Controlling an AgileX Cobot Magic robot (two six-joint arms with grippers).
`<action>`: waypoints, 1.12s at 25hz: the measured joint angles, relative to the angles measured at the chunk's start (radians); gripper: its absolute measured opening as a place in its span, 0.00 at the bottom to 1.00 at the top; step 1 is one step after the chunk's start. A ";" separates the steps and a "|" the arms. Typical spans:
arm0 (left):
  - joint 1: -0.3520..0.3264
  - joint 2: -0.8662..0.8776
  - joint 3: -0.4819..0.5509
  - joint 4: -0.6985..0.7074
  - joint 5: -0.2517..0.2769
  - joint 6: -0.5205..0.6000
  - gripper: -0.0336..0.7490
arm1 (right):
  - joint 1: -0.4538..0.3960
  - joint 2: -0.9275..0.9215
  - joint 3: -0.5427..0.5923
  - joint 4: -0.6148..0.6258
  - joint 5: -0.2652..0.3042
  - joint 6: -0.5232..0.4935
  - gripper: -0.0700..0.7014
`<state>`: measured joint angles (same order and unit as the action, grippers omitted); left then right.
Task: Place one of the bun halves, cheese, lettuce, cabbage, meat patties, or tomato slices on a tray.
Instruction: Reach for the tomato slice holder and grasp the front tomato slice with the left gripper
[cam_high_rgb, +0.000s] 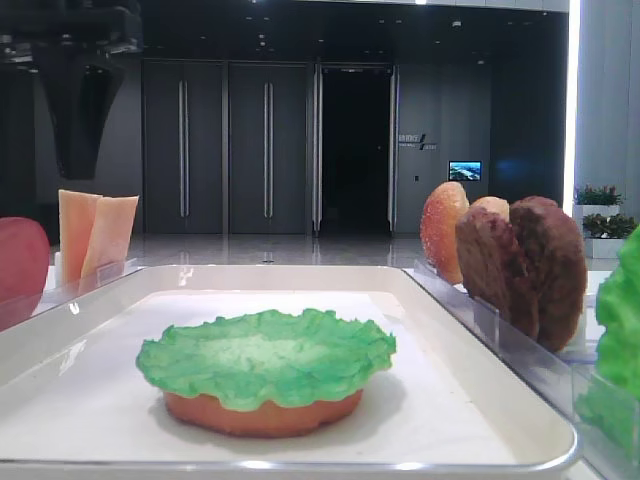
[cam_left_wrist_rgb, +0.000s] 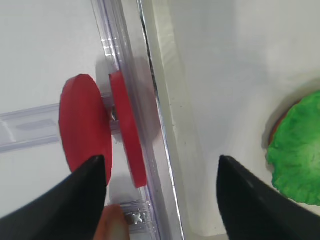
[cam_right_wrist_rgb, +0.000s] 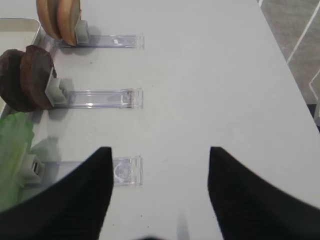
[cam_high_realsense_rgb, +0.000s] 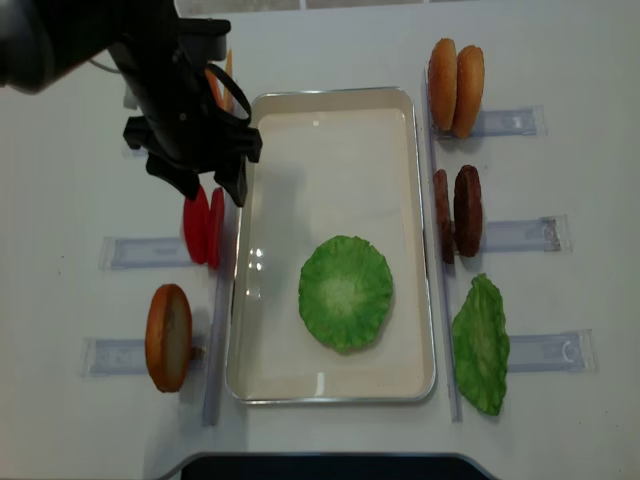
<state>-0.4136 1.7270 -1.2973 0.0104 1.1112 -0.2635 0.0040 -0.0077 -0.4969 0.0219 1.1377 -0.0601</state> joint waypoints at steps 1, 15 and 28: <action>0.000 0.008 0.000 0.001 0.001 -0.002 0.71 | 0.000 0.000 0.000 0.000 0.000 0.000 0.65; 0.000 0.121 -0.002 0.032 0.002 -0.007 0.71 | 0.000 0.000 0.000 0.000 0.000 0.000 0.65; 0.000 0.141 -0.002 0.042 0.012 -0.008 0.34 | 0.000 0.000 0.000 0.000 0.000 0.000 0.65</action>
<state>-0.4136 1.8684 -1.2989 0.0527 1.1228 -0.2712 0.0040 -0.0077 -0.4969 0.0219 1.1377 -0.0601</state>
